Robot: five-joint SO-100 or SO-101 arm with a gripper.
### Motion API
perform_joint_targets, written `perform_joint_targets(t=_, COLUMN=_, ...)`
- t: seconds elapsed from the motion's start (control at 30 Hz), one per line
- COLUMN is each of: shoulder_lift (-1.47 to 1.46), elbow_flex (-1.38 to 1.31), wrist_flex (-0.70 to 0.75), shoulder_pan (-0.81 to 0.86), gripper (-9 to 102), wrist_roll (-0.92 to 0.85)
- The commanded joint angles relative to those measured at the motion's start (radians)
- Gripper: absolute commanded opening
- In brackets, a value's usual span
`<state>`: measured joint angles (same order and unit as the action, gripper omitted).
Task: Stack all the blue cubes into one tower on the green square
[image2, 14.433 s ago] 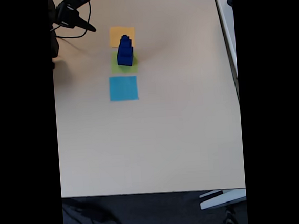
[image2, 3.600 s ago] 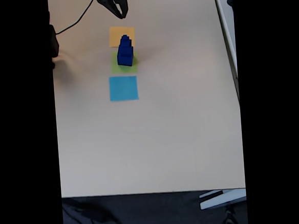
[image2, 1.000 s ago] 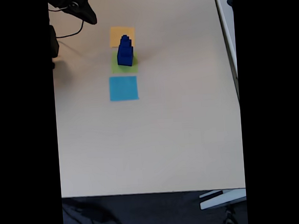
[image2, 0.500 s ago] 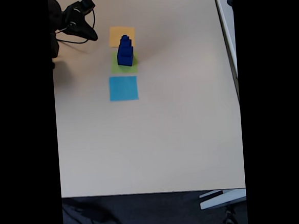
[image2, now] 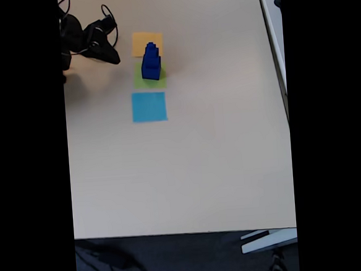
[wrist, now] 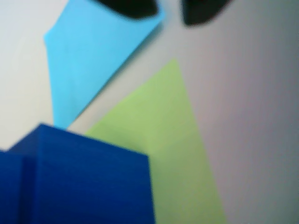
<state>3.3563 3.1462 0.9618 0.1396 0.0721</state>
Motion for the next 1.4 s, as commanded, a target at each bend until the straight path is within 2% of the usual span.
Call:
perform_joint_targets(t=0.0, shoulder_lift=0.026, elbow_flex=0.035, wrist_flex=-0.040, shoulder_pan=-0.011, gripper=0, wrist_roll=-0.023)
perform_joint_targets(t=0.13, shoulder_lift=0.026, elbow_flex=0.035, wrist_flex=0.000, shoulder_pan=-0.021, gripper=0, wrist_roll=-0.032)
perform_joint_targets(t=0.97, shoulder_lift=0.026, elbow_flex=0.035, wrist_flex=-0.005, shoulder_pan=-0.100, gripper=0, wrist_roll=-0.163)
perform_joint_targets(t=1.37, shoulder_lift=0.026, elbow_flex=0.035, wrist_flex=-0.002, shoulder_pan=-0.100, gripper=0, wrist_roll=-0.166)
